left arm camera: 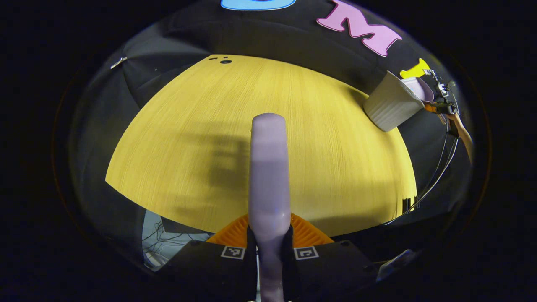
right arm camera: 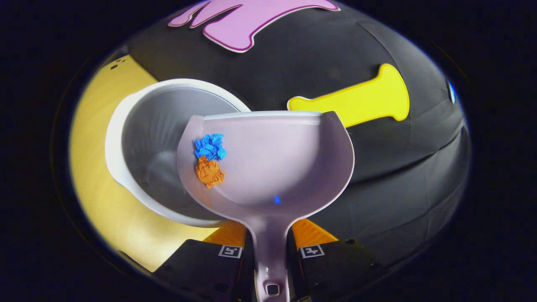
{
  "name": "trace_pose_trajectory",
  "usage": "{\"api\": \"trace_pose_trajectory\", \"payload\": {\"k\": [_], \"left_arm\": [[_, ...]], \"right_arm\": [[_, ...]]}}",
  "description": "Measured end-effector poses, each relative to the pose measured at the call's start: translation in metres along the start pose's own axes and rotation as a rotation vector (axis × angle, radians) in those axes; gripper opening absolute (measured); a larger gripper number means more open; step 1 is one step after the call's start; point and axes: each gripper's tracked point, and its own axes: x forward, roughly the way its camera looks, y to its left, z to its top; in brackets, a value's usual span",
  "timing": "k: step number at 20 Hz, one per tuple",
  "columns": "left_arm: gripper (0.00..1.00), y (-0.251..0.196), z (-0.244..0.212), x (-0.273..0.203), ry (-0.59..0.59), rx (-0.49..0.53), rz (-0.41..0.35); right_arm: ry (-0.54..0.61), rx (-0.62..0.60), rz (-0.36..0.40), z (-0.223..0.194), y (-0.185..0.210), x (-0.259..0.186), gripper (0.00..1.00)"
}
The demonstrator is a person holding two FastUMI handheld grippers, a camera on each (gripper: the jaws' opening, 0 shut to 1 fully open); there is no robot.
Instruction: Pick up the small broom and dustpan from the desktop, sweep the trash into the dustpan with the broom, and then empty the trash into the garbage bin.
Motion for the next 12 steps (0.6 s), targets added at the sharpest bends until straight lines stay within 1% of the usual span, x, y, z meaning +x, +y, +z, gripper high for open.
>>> {"api": "trace_pose_trajectory", "payload": {"k": [3, 4, 5, 6, 7, 8, 9, 10, 11, 12], "left_arm": [[0.28, -0.007, 0.002, -0.001, 0.001, 0.01, -0.008], [0.28, -0.008, 0.001, 0.0, 0.004, 0.02, -0.006], [0.28, -0.008, -0.001, 0.0, 0.007, 0.032, -0.003], [0.28, -0.008, -0.002, 0.001, 0.013, 0.043, 0.003], [0.28, -0.009, -0.004, 0.002, 0.017, 0.049, 0.005], [0.28, -0.012, -0.005, 0.002, 0.021, 0.051, 0.0], [0.28, -0.013, -0.006, 0.002, 0.026, 0.049, -0.004], [0.28, -0.014, -0.006, 0.003, 0.03, 0.047, -0.008], [0.28, -0.016, -0.006, 0.004, 0.032, 0.046, -0.01], [0.28, -0.017, -0.005, 0.004, 0.031, 0.046, -0.011]], "right_arm": [[-0.066, -0.171, -0.089, 0.008, -0.005, 0.004, 0.35], [-0.097, -0.252, -0.124, 0.013, -0.008, 0.004, 0.31], [-0.126, -0.334, -0.165, 0.021, -0.014, 0.003, 0.35], [-0.156, -0.407, -0.206, 0.028, -0.018, -0.002, 0.3], [-0.181, -0.465, -0.237, 0.032, -0.021, -0.01, 0.35], [-0.209, -0.513, -0.254, 0.035, -0.024, -0.015, 0.35], [-0.231, -0.554, -0.266, 0.032, -0.03, -0.019, 0.39], [-0.245, -0.59, -0.28, 0.03, -0.035, -0.025, 0.35], [-0.254, -0.623, -0.292, 0.026, -0.036, -0.013, 0.31], [-0.263, -0.652, -0.3, 0.026, -0.041, -0.011, 0.35]]}}
